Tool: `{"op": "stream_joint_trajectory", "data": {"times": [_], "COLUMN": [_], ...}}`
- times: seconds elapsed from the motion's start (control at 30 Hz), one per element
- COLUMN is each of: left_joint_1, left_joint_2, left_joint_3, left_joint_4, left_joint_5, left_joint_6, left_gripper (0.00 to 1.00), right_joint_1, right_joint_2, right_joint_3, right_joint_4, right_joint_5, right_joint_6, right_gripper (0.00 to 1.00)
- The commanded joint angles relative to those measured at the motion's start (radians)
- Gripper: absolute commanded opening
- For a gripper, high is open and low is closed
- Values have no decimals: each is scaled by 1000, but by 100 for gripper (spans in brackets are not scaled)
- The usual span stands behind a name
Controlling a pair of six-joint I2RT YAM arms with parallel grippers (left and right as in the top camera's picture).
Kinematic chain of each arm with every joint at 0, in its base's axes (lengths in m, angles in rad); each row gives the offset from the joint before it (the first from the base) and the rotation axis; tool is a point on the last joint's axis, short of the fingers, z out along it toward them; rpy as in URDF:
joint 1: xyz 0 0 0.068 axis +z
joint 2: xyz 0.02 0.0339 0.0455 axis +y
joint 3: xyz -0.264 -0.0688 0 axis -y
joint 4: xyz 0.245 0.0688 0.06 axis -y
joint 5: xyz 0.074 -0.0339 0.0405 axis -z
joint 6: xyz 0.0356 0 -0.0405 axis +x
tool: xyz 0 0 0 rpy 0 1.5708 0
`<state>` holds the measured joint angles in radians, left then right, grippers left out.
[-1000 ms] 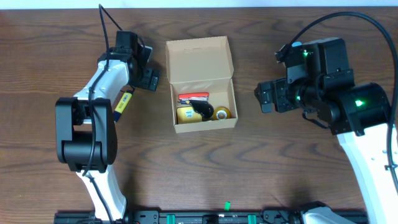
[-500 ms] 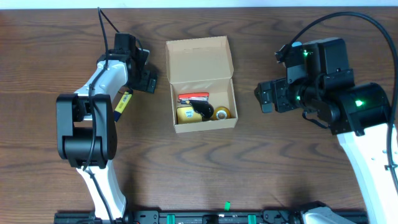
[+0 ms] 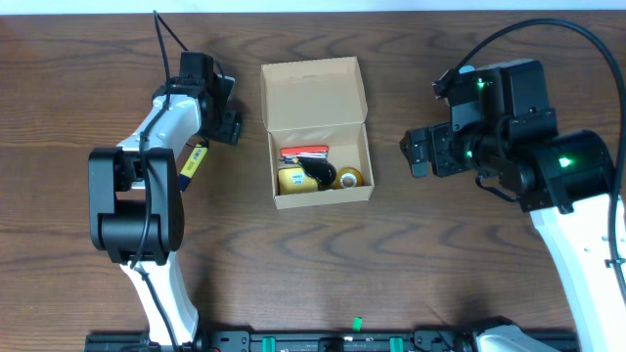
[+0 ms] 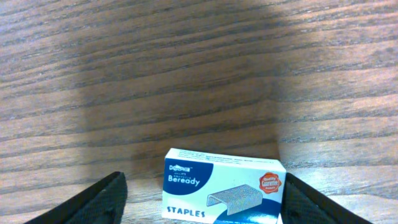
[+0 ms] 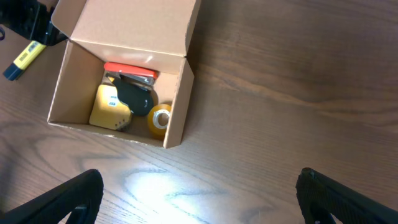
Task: Pack container
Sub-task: 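Lower the left gripper onto the blue-white staples box, then close the left gripper on the staples box and lift it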
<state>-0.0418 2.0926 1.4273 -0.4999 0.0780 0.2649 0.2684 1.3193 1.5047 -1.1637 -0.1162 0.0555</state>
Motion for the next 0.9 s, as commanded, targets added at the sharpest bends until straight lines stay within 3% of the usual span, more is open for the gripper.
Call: {"op": "stream_joint_trajectory", "data": {"times": [0.0,0.67,0.87], "left_joint_1": [4,3,2], "left_joint_2": [13,13,13], "left_joint_3": [9,9,9], "left_joint_4": [-1,3,0], "left_joint_5": [-8,-7,-7], "left_joint_6": [0,-142,-177], "left_gripper": [77,76,71], "right_joint_1": [-6,-6,-6], "right_joint_2": [1,1,1], "right_joint_3": [13,13,13], "right_joint_4": [-3,-3,-3], "right_joint_5": [-4,-4,-4], "right_joint_6": [-12,-12,-12], "right_gripper": [99,99,99]}}
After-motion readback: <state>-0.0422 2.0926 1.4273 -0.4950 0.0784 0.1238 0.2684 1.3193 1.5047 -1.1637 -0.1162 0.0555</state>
